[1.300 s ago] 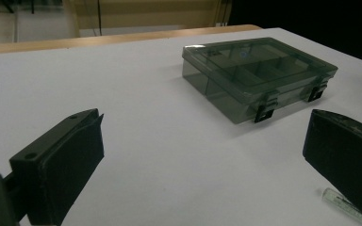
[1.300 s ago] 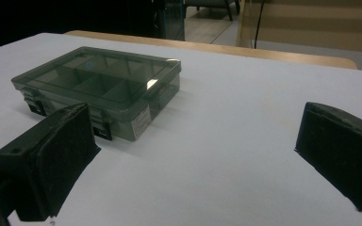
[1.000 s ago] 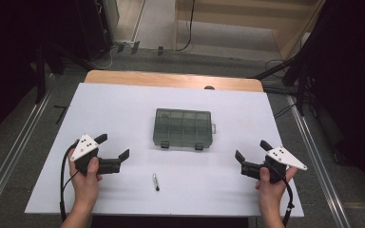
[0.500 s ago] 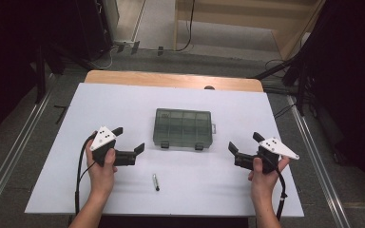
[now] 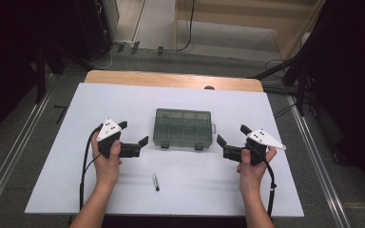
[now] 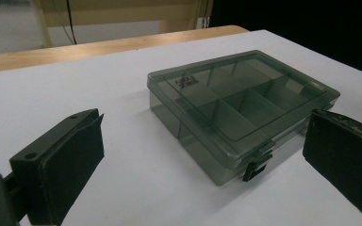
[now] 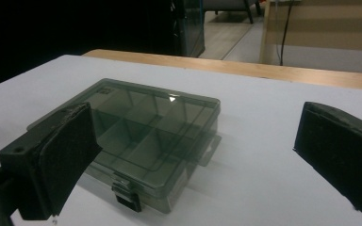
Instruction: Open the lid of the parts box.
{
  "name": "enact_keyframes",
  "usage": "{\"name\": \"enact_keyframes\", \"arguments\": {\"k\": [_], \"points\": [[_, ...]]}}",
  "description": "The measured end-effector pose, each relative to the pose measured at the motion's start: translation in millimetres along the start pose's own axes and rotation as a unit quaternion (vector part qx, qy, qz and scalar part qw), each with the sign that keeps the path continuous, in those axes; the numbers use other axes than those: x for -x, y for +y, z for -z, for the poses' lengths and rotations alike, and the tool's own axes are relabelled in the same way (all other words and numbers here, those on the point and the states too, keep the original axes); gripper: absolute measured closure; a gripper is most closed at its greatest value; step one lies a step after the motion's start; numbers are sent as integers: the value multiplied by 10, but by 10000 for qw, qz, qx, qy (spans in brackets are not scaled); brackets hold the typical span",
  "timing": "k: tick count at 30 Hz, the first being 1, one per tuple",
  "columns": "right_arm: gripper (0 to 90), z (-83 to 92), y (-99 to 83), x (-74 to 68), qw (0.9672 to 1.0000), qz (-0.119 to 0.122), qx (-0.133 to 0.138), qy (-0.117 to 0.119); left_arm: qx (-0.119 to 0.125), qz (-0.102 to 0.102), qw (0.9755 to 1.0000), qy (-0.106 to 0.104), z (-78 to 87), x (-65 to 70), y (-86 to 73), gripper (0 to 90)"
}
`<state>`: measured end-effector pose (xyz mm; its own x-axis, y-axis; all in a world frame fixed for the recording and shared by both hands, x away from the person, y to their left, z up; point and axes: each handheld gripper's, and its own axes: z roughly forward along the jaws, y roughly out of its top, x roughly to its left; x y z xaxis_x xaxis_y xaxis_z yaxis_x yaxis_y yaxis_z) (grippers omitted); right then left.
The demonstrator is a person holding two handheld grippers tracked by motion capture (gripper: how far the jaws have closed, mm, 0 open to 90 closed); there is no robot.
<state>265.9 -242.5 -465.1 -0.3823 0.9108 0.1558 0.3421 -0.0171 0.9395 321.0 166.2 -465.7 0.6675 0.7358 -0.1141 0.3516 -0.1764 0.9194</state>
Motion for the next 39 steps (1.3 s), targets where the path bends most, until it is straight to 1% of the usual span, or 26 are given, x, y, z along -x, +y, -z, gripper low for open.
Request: {"name": "enact_keyframes", "arguments": {"k": [1,2,3,4,6,7,8,11,12,14,15,16,17,18,19,20,21,22,23,24,25,27,30,32,36,39], "points": [[34,-17,3,-11,10000,18,-11,60,12,3,10000,-40,-11,11,0,0],[111,-34,5,-18,9999,34,-17,117,-3,1,10000,-83,-22,26,-2,0],[172,-47,4,-27,9999,12,-32,98,-38,-11,9999,-131,-34,41,-5,0],[152,-59,-1,-35,9999,-6,-40,117,-67,-11,9998,-171,-43,54,-10,0],[142,-77,-21,-22,9990,-74,-35,433,-105,-4,9996,-257,-58,81,-24,0],[151,-84,-34,-21,9986,-99,-30,521,-111,24,9995,-281,-66,95,-34,0],[172,-91,-45,-27,9984,-102,-68,543,-113,38,9994,-337,-71,104,-46,0],[239,-114,-79,-45,9983,-30,-181,559,-227,139,9982,-545,-97,111,-63,0],[264,-119,-87,-53,9984,-13,-206,534,-266,161,9979,-568,-98,113,-64,0],[344,-114,-97,-76,9984,46,-245,504,-323,189,9981,-488,-93,115,-63,0],[392,-107,-102,-88,9986,73,-248,467,-315,242,9983,-417,-88,112,-62,38],[510,-98,-109,-95,9983,79,-292,504,-339,274,9982,-406,-82,104,-63,177],[510,-98,-109,-95,9983,79,-292,504,-368,293,9980,-434,-81,95,-68,177],[564,-99,-113,-90,9979,73,-333,559,-376,292,9980,-411,-79,95,-74,208],[609,-101,-117,-84,9975,88,-369,600,-352,273,9985,-322,-70,96,-85,280],[668,-100,-128,-80,9969,112,-440,649,-359,280,9985,-296,-65,94,-96,385],[709,-98,-139,-80,9967,154,-484,636,-350,305,9984,-308,-68,87,-110,433],[737,-98,-148,-86,9966,160,-547,597,-381,323,9984,-278,-69,82,-122,521],[793,-110,-161,-85,9956,190,-651,654,-428,311,9983,-229,-76,82,-136,650],[793,-110,-161,-85,9956,190,-651,654,-500,274,9982,-190,-87,79,-148,650],[811,-114,-164,-85,9950,228,-686,684,-582,266,9978,-199,-95,74,-159,695],[855,-118,-169,-88,9944,249,-769,681,-675,218,9974,-95,-102,76,-176,781],[900,-128,-184,-77,9929,281,-891,737,-771,227,9967,-63,-101,60,-194,890],[900,-145,-202,-74,9921,357,-1009,657,-830,267,9962,-58,-105,43,-208,892],[900,-164,-238,-34,9916,311,-1115,577,-957,294,9950,-34,-132,20,-231,894],[900,-177,-258,-5,9907,305,-1216,524,-992,285,9947,-35,-159,17,-248,895]]}}
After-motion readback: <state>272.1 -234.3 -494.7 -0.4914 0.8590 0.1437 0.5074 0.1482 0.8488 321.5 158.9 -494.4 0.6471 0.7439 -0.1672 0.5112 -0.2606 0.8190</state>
